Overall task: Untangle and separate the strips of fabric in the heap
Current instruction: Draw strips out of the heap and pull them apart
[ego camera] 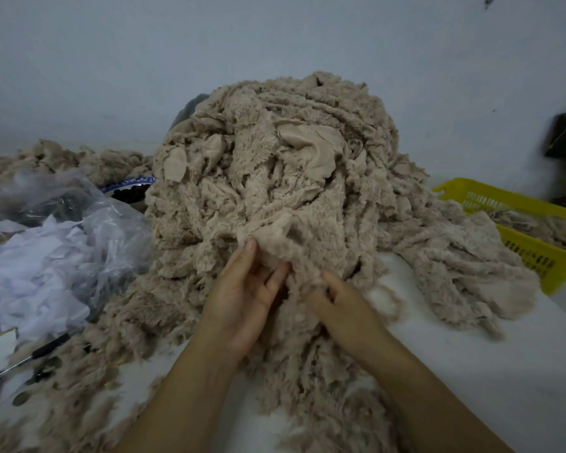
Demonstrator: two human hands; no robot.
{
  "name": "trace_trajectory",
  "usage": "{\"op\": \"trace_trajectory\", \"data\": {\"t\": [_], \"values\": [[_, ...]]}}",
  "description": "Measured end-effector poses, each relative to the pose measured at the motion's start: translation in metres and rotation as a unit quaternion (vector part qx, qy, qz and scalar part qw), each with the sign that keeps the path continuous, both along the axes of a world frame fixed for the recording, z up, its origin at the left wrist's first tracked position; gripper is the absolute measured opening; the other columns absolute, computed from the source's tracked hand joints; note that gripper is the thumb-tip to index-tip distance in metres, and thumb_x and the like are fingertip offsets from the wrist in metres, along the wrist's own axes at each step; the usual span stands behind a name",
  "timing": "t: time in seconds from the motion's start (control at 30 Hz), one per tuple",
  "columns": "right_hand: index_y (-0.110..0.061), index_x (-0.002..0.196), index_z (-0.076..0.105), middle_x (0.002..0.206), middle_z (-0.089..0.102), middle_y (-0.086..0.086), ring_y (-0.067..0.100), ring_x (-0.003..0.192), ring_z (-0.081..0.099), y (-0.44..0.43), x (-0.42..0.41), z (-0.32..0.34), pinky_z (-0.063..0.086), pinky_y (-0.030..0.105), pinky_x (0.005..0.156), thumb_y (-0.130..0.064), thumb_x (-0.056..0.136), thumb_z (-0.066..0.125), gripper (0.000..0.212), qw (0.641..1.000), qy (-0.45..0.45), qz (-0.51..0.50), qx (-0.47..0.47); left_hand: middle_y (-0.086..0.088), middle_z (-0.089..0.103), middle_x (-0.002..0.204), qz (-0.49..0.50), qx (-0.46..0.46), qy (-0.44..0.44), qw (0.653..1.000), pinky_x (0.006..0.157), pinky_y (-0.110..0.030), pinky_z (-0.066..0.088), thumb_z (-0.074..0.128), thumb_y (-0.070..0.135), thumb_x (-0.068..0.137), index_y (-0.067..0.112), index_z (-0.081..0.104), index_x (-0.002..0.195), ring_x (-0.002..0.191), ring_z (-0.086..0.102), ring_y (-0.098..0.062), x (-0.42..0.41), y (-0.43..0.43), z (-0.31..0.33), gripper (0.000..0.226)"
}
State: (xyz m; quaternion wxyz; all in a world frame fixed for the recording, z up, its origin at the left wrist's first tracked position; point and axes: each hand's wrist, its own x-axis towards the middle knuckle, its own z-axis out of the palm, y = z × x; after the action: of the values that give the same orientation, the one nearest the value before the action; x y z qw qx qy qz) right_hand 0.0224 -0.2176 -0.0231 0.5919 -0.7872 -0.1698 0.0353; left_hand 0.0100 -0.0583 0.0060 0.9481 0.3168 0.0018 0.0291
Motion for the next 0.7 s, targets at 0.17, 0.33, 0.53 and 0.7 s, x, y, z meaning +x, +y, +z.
{"op": "trace_trajectory", "data": {"t": [0.17,0.33,0.53,0.7], "values": [[-0.019,0.066,0.072,0.068,0.066,0.008,0.014,0.054,0.064,-0.010,0.004,0.015,0.050,0.025,0.047,-0.032,0.097,0.056,0.037,0.947,0.176,-0.061,0.262,0.000,0.059,0.068,0.035,-0.060,0.034,0.997,0.045,-0.017,0.047,0.069,0.011,0.078,0.009,0.071,0.076,0.052,0.052,-0.005,0.004,0.004,0.001,0.004],[-0.020,0.067,0.078,0.060,0.069,-0.001,0.008,0.051,0.066,-0.012,0.004,0.023,0.051,0.021,0.045,-0.036,0.090,0.060,0.033,0.876,0.241,0.008,0.417,-0.008,0.070,0.092,0.082,0.119,0.086,0.986,0.063,-0.033,0.048,0.059,0.018,0.094,0.012,0.075,0.087,0.078,0.062,-0.022,0.004,0.001,-0.002,0.019],[-0.012,0.094,0.079,0.096,0.076,0.006,0.014,0.080,0.074,-0.014,0.004,0.022,0.056,0.022,0.059,-0.022,0.083,0.056,0.027,0.861,0.192,0.062,0.467,0.035,0.069,0.094,0.017,0.534,-0.099,0.840,0.073,-0.003,0.048,0.066,0.059,0.085,0.052,0.068,0.095,0.095,0.065,0.010,-0.013,-0.019,-0.006,0.012],[-0.007,0.103,0.061,0.069,0.070,-0.002,0.004,0.047,0.060,-0.012,0.001,0.026,0.044,0.016,0.038,-0.019,0.085,0.057,0.022,0.864,0.219,0.061,0.449,0.015,0.073,0.087,0.052,0.498,-0.005,0.866,0.077,-0.022,0.054,0.075,0.042,0.082,0.033,0.070,0.087,0.090,0.069,-0.011,-0.007,-0.016,-0.016,0.012]]}}
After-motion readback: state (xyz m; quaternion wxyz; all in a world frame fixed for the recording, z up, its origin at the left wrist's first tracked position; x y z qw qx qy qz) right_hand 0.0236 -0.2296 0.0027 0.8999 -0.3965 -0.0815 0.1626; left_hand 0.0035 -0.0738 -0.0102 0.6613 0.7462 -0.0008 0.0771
